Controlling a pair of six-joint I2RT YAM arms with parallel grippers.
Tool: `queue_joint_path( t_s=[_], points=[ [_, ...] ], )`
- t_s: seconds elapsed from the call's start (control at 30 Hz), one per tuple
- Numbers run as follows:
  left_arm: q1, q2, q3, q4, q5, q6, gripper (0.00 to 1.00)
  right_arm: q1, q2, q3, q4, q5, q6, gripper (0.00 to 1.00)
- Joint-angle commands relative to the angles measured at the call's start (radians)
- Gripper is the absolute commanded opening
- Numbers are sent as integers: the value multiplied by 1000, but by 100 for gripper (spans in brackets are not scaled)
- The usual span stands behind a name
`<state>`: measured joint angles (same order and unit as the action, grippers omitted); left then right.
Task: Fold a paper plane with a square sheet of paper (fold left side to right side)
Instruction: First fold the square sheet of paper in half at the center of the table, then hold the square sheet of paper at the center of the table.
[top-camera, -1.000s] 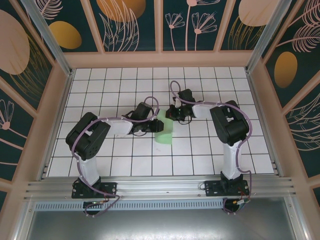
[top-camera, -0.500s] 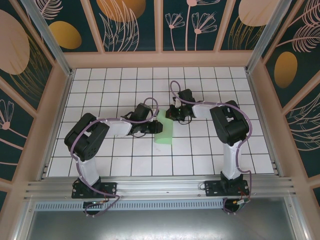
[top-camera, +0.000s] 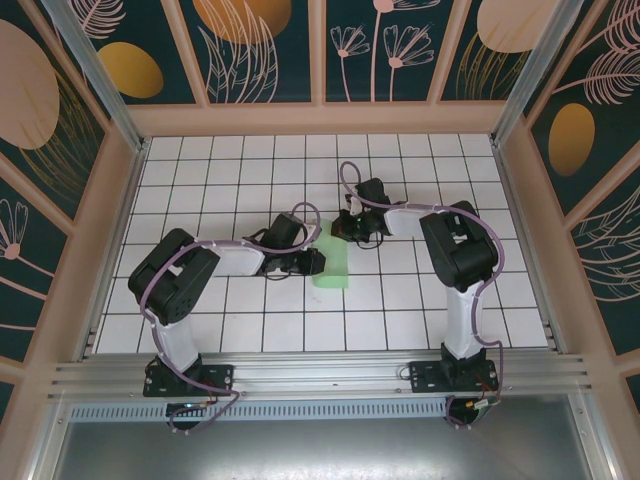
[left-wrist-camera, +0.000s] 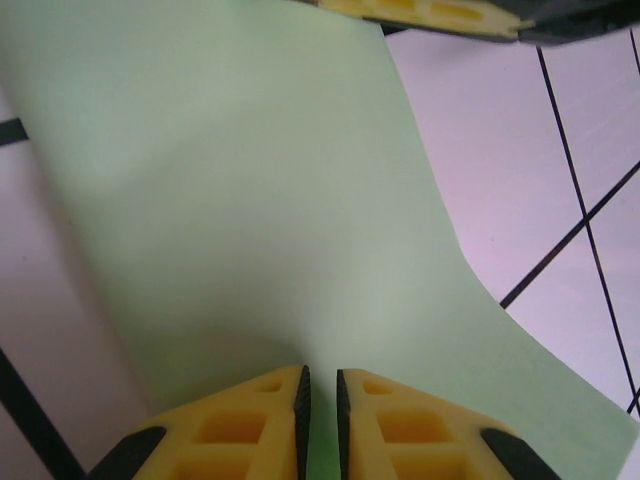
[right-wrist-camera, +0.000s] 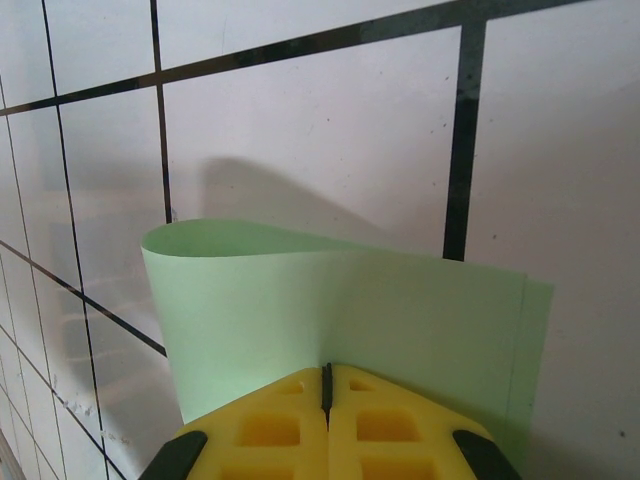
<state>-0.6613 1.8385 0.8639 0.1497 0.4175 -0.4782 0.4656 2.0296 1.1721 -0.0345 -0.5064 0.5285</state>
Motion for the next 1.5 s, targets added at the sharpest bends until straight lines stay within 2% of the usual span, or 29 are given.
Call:
queue_joint_path(
  t_s=[0.0, 0.6, 0.7, 0.8, 0.9, 1.03, 1.23, 1.47],
  points=[
    [-27, -21, -57, -124, 29, 24, 17, 1, 41, -2, -92, 64, -19, 5],
    [-62, -192, -199, -87, 91, -15, 17, 2, 45, 6, -95, 61, -22, 5],
    [-63, -230, -188, -84, 122, -15, 17, 2, 45, 7, -96, 61, -25, 5],
    [-52, -274, -136, -125, 106, -1, 17, 2, 43, 8, -96, 58, -28, 5],
    [4, -292, -84, -126, 105, -6, 17, 2, 39, 8, -95, 54, -31, 5],
    [77, -201, 8, -108, 107, -3, 17, 4, 36, 9, -94, 50, -34, 5],
    [80, -1, 151, -97, 107, 31, 15, 5, 33, 9, -94, 46, -41, 5],
    [80, 95, 181, -75, 71, 26, 15, 6, 25, 8, -96, 45, -45, 5]
  ],
)
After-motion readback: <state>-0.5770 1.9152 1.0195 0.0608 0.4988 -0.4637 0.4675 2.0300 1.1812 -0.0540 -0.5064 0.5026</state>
